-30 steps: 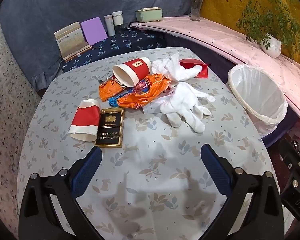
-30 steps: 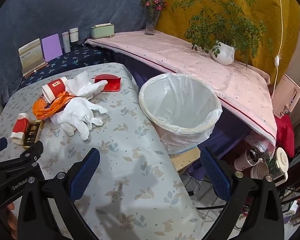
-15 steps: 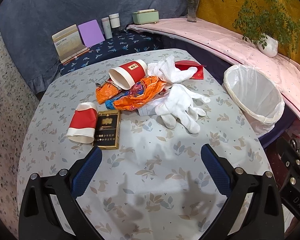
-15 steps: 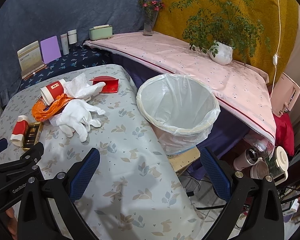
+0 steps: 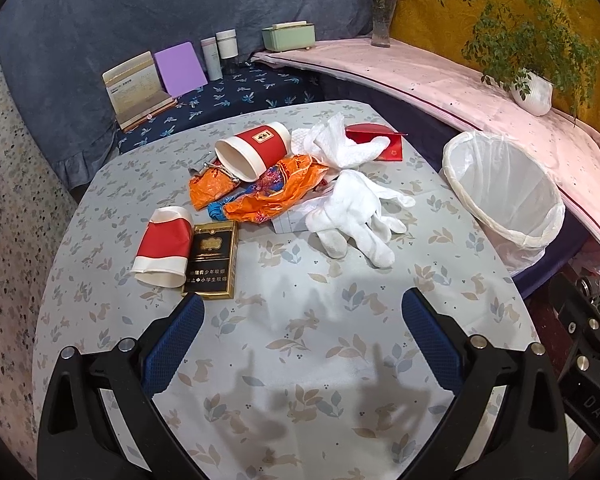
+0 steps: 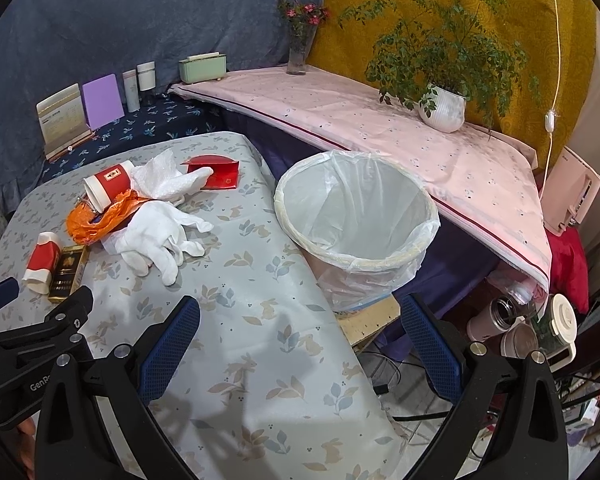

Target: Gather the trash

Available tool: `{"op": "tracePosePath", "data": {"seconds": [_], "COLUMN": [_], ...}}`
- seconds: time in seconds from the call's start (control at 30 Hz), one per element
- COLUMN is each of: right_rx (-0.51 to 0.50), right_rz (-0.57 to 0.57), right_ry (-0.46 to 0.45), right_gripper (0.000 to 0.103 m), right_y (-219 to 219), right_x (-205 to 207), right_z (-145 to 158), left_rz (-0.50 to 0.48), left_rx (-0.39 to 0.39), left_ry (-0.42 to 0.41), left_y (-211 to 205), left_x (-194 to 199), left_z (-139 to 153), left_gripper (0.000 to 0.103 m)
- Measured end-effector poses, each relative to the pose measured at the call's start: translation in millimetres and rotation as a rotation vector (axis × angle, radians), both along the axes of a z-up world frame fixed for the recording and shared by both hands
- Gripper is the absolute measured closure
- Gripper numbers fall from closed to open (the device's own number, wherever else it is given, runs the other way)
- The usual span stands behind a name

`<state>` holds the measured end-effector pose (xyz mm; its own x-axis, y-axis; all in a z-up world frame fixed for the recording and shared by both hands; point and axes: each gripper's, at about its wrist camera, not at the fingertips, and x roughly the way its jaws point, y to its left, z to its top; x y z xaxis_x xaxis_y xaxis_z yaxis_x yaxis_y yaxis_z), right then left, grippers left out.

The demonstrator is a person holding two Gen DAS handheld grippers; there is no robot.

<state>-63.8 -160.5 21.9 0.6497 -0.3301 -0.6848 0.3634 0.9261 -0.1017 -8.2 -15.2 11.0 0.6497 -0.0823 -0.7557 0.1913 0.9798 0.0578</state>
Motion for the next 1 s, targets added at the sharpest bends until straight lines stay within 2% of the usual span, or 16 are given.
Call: {"op": "tracePosePath", "data": {"seconds": [1.0], "right_rx": [-0.003], "right_rz": [0.0], "right_ry": [-0.009], "right_gripper": [0.007], "right_y": [2.4], "right_x": [-1.0], "right_z": [4.7], "left_rz": [0.023], "left_rx": [-0.008], "left_ry": [-0.016], "left_y": [4.2], "left_x": [-2.0], "left_z": [2.9], "left_gripper": [0.008]}}
